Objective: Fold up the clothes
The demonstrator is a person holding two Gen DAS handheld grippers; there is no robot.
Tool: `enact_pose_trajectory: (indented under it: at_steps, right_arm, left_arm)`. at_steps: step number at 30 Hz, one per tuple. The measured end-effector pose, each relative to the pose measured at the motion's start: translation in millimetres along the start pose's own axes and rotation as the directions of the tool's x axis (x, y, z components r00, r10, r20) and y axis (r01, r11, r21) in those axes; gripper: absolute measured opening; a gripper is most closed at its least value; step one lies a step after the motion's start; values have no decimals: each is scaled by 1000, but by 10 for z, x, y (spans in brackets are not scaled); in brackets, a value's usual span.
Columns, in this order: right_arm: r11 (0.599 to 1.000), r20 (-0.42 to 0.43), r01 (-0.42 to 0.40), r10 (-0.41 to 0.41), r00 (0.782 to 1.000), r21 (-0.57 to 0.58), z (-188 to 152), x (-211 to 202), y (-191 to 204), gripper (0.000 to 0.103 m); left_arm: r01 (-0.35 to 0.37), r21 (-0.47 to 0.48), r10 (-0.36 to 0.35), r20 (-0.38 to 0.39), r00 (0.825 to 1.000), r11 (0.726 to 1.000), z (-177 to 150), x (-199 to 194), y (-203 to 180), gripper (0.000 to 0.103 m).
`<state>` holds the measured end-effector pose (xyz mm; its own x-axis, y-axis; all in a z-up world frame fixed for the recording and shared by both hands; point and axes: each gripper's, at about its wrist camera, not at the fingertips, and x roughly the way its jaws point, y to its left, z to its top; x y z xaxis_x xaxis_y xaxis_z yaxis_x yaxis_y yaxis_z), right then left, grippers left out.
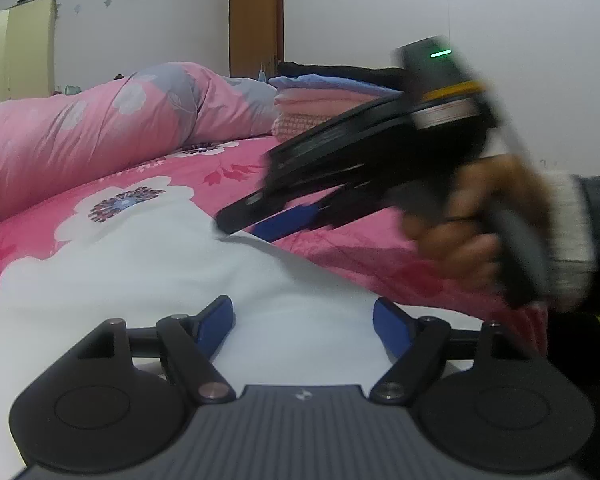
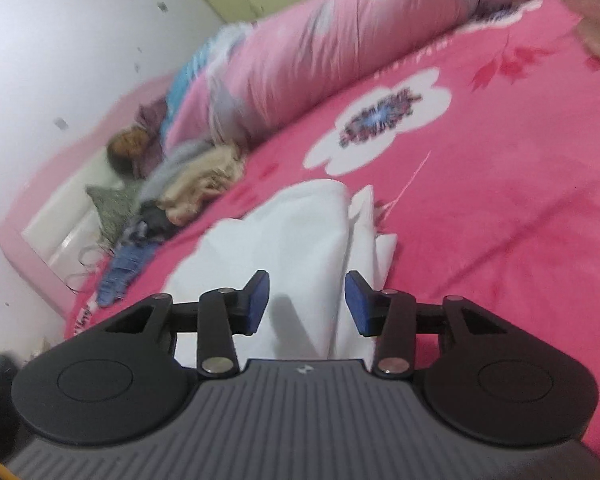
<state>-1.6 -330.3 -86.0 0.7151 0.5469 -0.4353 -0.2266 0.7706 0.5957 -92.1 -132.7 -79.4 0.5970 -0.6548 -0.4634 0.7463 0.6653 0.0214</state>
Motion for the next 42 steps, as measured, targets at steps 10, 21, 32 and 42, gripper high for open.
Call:
enact_pose_trajectory:
  at_steps: [10,21,32,42]
  right_arm:
    - [994,136,3,12,991,-107,171,144,137,2]
    - [968,90,173,-159,983,-183,27,334,-11,4]
    - [873,109,95,-48,993,-479,29,136,690,5]
    - [781,33,303,-341,939,-547,-108,413,636,5]
  left_arm:
    - [48,-93,-46,26,999,995,4,-15,161,81]
    - [56,-105,-56,9,998,993,-2,46,174,83]
    - [64,-168,-63,16,998,984,22,-24,231,83]
    - [-84,-264,101,51,994,961,-184,-974,644,81]
